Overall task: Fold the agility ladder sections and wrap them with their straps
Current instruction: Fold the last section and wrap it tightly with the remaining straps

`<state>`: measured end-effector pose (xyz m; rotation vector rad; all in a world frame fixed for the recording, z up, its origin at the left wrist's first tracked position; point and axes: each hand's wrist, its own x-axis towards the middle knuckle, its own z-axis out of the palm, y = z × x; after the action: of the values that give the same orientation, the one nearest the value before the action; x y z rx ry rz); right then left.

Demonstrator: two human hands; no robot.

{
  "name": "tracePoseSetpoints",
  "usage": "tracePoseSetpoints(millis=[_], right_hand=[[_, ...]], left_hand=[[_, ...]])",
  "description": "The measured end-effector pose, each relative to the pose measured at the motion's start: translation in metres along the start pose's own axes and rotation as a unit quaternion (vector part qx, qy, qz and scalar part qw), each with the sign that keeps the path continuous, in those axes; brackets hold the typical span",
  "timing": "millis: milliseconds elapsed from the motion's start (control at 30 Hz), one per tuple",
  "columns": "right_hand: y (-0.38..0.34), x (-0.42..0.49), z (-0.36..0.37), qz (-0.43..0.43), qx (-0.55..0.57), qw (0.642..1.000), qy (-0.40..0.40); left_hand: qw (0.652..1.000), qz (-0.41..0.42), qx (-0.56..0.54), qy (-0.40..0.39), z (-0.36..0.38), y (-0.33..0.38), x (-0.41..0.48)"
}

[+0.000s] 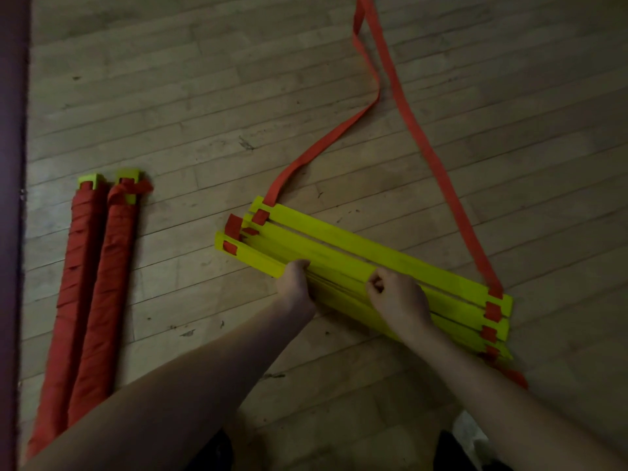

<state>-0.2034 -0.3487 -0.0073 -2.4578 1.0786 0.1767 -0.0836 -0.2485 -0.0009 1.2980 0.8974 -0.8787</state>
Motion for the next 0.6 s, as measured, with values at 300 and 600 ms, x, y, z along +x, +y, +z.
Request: tracePoseSetpoints(millis=[300, 600], right_hand=[[0.033, 0.016, -0.005, -0.032, 0.062, 0.985, -0.161], [0.014, 0.014, -0.009, -0.029, 0.121, 0.97, -0.209]], left_hand=[[0.999, 0.028, 0.027, 0.004, -0.005, -0.002, 0.009], [0.998, 0.034, -0.026, -0.041, -0.008, -0.004, 0.003]])
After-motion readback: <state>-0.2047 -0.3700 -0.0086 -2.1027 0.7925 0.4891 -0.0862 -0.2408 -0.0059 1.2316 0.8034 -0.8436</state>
